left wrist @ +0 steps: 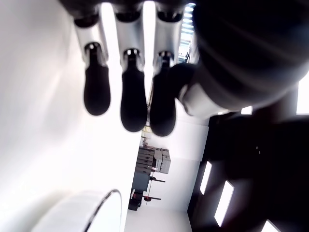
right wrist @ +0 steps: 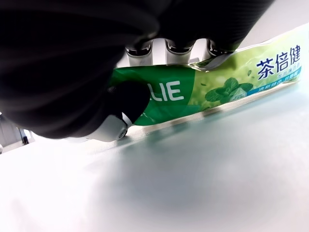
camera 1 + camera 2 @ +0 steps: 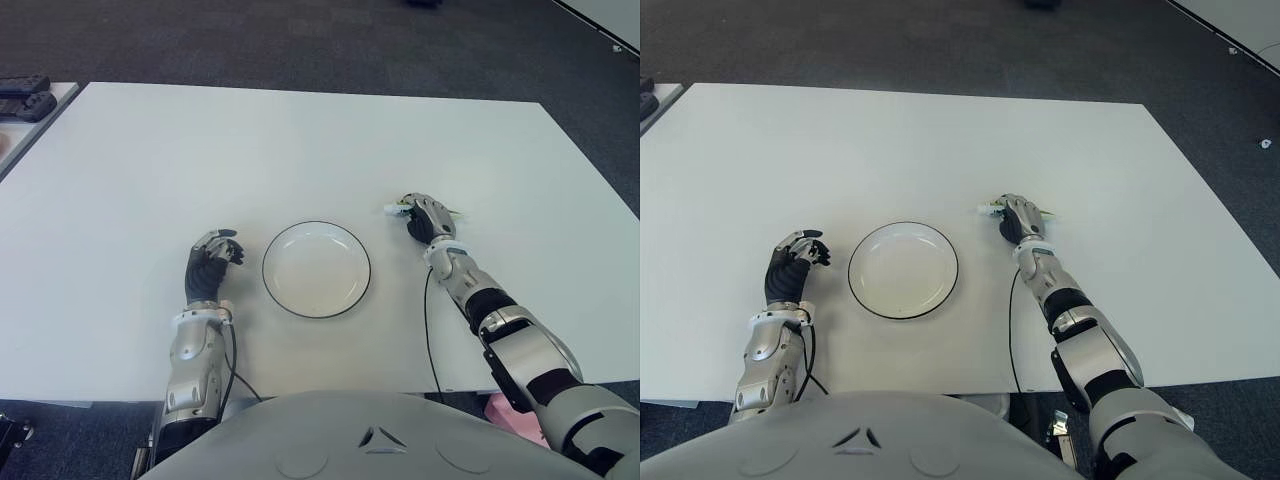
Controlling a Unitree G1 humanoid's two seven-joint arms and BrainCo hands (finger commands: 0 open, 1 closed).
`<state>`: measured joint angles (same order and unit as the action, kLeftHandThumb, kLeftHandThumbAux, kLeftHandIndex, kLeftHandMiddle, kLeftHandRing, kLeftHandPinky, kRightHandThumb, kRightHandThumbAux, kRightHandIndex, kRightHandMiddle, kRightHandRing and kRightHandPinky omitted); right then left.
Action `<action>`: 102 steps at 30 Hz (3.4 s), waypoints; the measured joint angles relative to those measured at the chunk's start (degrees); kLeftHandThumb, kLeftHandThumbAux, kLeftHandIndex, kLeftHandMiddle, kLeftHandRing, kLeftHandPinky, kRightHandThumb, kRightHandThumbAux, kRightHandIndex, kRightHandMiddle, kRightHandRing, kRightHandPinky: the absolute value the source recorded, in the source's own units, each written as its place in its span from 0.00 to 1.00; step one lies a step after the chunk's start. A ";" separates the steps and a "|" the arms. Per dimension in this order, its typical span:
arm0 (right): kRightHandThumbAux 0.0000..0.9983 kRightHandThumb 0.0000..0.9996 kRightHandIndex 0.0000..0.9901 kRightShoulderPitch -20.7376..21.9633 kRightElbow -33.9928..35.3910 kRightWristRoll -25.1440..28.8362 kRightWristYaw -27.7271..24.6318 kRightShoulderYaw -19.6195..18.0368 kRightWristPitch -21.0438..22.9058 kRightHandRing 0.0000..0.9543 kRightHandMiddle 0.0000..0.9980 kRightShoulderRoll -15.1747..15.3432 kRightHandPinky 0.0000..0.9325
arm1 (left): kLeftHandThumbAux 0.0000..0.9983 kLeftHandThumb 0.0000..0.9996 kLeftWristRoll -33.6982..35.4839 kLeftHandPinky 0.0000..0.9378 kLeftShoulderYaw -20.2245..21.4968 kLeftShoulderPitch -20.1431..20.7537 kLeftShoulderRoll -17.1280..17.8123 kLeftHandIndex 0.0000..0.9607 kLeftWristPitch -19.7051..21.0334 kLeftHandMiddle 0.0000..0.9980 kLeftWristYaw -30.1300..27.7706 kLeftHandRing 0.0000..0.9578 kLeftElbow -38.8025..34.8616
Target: Put the toothpaste on the table into the plate.
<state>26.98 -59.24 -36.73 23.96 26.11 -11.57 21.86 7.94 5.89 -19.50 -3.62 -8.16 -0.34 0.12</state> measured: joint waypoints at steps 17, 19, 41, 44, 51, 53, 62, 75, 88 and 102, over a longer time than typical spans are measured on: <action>0.66 0.95 0.38 -6.08 10.21 0.78 3.25 -3.79 -1.25 0.60 0.49 2.34 0.79 | 0.72 0.71 -0.02 0.63 0.04 0.05 0.07 0.45 0.02 0.62 -0.01 0.63 0.14; 0.66 0.95 0.37 -7.48 13.16 0.75 3.61 -4.39 -1.20 0.61 0.48 2.71 0.78 | 0.72 0.71 -0.02 0.63 0.07 0.04 0.03 0.45 0.04 0.62 -0.01 0.63 0.14; 0.67 0.99 0.37 -19.44 44.22 -1.14 7.86 -7.78 -6.97 0.54 0.45 -0.86 0.56 | 0.72 0.71 -0.11 0.62 -0.10 0.42 -0.38 0.45 0.67 0.62 0.63 0.63 0.25; 0.67 1.00 0.38 -19.66 45.98 -0.92 7.61 -7.79 -9.24 0.52 0.45 -1.53 0.53 | 0.72 0.71 -0.10 0.62 -0.14 0.41 -0.38 0.45 0.72 0.62 0.63 0.63 0.17; 0.67 1.00 0.36 -20.14 50.35 0.14 2.69 -7.29 -13.25 0.51 0.43 -1.68 0.55 | 0.72 0.70 -0.04 0.61 -0.12 0.41 -0.36 0.45 0.61 0.61 0.62 0.62 0.18; 0.67 1.00 0.36 -20.69 51.64 0.06 1.09 -7.14 -13.50 0.52 0.43 -1.57 0.57 | 0.72 0.70 -0.03 0.61 -0.13 0.44 -0.35 0.45 0.56 0.61 0.61 0.62 0.24; 0.66 0.95 0.38 -23.81 59.15 -1.77 -10.30 -4.86 -16.03 0.58 0.48 2.41 0.84 | 0.72 0.71 0.05 0.61 -0.06 0.48 -0.30 0.45 0.05 0.61 0.21 0.61 0.67; 0.65 0.96 0.40 -22.11 55.36 -5.93 -11.56 -2.09 -22.01 0.60 0.54 2.17 0.88 | 0.72 0.70 0.10 0.62 -0.07 0.49 -0.32 0.45 -0.58 0.61 -0.35 0.63 1.05; 0.66 0.95 0.38 -22.77 51.14 -3.53 -22.06 1.57 -21.97 0.61 0.51 1.81 0.92 | 0.72 0.71 0.05 0.62 -0.09 0.37 -0.34 0.45 -0.41 0.61 -0.35 0.62 0.93; 0.67 0.94 0.37 -22.36 48.68 -2.46 -24.84 1.63 -20.77 0.59 0.46 0.88 0.78 | 0.72 0.71 -0.06 0.61 -0.08 0.30 -0.38 0.45 -0.29 0.61 -0.30 0.62 0.89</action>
<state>4.61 -10.56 -39.19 -0.88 27.73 -32.33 22.74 7.88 5.80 -19.20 -3.99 -8.45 -0.64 1.01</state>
